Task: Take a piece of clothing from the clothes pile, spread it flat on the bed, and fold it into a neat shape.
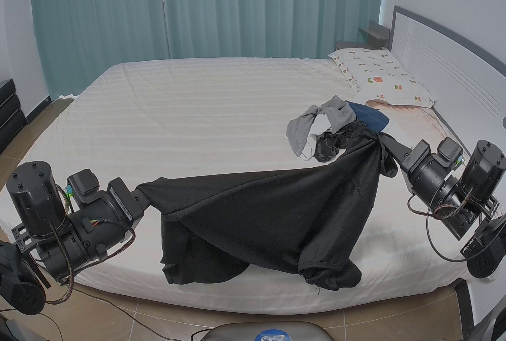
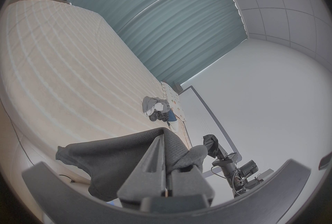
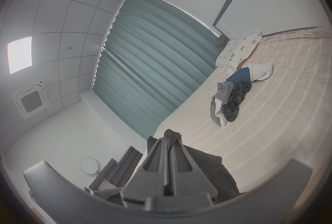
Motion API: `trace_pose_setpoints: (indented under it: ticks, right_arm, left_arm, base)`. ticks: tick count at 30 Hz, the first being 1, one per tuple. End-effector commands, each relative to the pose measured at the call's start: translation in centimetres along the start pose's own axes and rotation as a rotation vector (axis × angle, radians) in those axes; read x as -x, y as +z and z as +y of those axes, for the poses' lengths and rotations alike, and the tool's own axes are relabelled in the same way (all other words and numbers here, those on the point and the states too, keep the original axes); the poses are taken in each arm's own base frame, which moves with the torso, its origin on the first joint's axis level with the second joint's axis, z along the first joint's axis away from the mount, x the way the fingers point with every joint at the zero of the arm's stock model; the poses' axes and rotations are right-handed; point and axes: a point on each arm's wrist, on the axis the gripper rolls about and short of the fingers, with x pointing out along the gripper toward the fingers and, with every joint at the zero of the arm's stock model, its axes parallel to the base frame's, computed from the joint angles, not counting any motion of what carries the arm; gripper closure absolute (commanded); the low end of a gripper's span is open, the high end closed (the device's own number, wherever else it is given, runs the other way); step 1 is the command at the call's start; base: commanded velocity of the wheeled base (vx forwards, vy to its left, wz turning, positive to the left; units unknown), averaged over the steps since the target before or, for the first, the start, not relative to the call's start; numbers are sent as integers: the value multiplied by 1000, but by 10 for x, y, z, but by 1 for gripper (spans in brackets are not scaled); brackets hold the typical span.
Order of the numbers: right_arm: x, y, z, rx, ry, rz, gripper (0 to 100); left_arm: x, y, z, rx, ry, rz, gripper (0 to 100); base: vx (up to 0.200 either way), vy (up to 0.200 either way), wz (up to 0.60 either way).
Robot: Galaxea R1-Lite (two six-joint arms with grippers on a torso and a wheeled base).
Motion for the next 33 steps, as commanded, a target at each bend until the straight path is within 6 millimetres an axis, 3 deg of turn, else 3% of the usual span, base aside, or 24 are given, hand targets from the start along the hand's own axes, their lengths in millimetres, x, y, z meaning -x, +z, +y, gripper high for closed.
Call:
trace_pose_setpoints:
  ticks: [1,13,25,33]
  right_arm:
    - [0,1,0,-9,1,-3,100]
    - [1,3,2,-31,9,-10,100]
    - [11,10,9,-9,53,-54,100]
    - [19,12,9,62,54,-56,100]
  left_arm:
    - [0,-1,1,1,2,4,100]
    - [-1,-2,2,1,7,7,100]
    - [-1,-2,2,1,8,12,100]
    - [0,-3,1,0,4,16,100]
  base:
    - [0,200,0]
    - [0,200,0]
    - [0,0,0]
    - [-200,0,0]
